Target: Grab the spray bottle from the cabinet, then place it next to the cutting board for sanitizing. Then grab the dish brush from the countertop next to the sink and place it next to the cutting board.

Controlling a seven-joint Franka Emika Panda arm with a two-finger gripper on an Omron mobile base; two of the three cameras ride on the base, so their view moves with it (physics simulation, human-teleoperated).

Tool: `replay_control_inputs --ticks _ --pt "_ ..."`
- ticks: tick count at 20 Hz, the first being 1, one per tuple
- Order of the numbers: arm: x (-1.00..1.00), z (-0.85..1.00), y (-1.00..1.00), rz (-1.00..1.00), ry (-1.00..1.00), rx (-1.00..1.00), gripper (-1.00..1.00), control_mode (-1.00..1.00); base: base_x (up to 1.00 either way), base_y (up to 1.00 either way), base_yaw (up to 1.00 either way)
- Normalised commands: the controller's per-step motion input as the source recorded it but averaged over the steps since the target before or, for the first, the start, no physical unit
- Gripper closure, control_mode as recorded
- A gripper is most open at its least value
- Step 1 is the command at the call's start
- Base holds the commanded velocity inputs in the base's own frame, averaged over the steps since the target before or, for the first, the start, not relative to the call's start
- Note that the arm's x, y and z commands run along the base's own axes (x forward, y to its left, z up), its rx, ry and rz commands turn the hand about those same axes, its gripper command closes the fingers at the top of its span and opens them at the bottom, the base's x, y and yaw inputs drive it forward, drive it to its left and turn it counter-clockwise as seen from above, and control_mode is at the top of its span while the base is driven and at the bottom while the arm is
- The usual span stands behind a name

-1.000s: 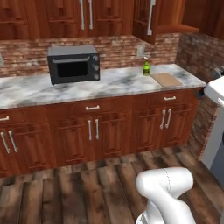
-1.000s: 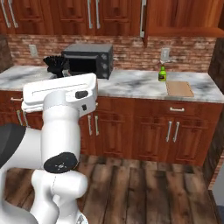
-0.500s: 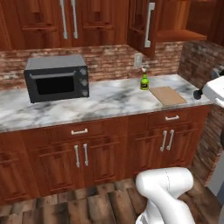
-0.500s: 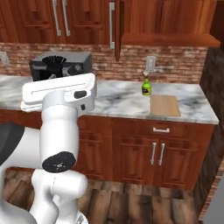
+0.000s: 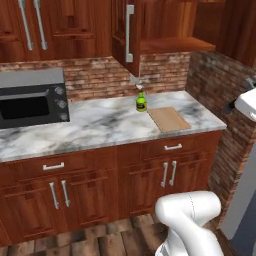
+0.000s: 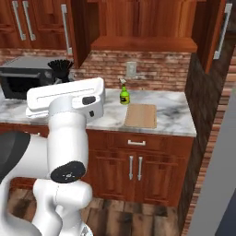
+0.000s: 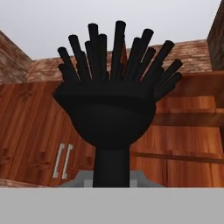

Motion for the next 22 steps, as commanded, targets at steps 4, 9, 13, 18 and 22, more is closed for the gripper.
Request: replay_control_inputs --ticks 4,9,13,18,22 --pt "0.0 0.0 0.0 0.0 0.0 0.0 1.0 1.0 0.77 0.0 -0.01" --pt "0.0 0.0 0.0 0.0 0.0 0.0 1.0 1.0 0.77 -0.06 -0.01" --pt "0.0 0.0 0.0 0.0 0.0 0.0 1.0 1.0 0.71 -0.19 -0.04" --pt "0.0 0.0 0.0 0.0 0.0 0.0 1.0 1.0 0.77 0.0 -0.03" --pt "0.0 0.0 0.0 0.0 0.0 0.0 1.0 1.0 0.51 -0.08 0.01"
